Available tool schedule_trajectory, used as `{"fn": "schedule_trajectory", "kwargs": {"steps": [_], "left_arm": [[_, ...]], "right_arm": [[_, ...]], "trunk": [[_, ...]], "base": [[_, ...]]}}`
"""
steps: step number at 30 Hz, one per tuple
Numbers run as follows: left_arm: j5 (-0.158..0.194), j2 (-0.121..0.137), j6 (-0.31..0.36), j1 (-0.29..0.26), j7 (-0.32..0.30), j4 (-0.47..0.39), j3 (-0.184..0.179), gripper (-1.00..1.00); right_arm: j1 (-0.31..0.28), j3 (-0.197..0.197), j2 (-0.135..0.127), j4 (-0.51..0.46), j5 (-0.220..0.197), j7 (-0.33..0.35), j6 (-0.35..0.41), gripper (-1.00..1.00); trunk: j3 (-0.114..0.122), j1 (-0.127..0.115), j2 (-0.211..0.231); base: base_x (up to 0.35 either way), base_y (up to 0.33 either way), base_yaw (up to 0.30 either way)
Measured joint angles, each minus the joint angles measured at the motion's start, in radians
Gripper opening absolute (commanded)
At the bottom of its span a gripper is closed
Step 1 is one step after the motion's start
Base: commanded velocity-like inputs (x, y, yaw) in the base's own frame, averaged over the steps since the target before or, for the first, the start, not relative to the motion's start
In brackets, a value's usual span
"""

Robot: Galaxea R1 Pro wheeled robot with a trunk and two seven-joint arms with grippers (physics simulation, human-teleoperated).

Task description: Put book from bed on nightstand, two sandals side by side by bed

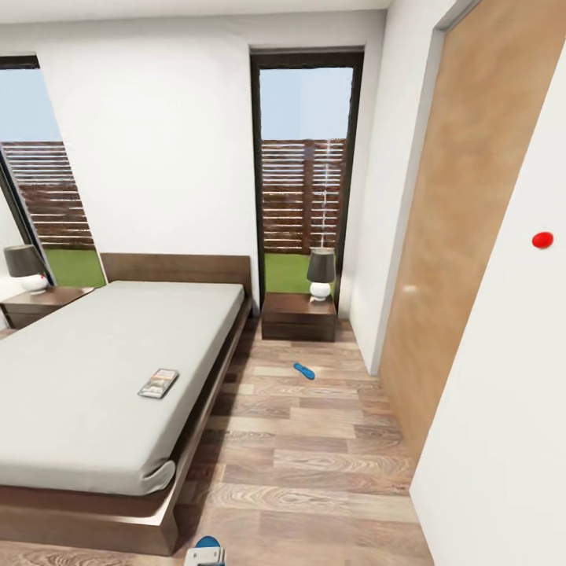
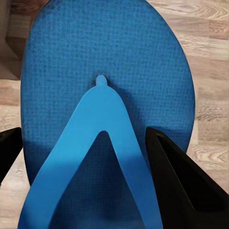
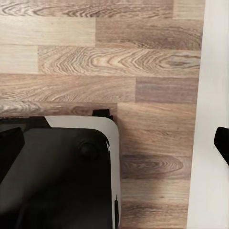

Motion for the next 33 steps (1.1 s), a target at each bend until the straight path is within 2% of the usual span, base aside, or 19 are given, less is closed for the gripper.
{"fn": "schedule_trajectory", "kwargs": {"steps": [33], "left_arm": [[0.000, 0.000, 0.000, 0.000, 0.000, 0.000, 0.000, -1.00]], "right_arm": [[0.000, 0.000, 0.000, 0.000, 0.000, 0.000, 0.000, 1.00]], "trunk": [[0.000, 0.000, 0.000]], "base": [[0.312, -0.001, 0.000]]}}
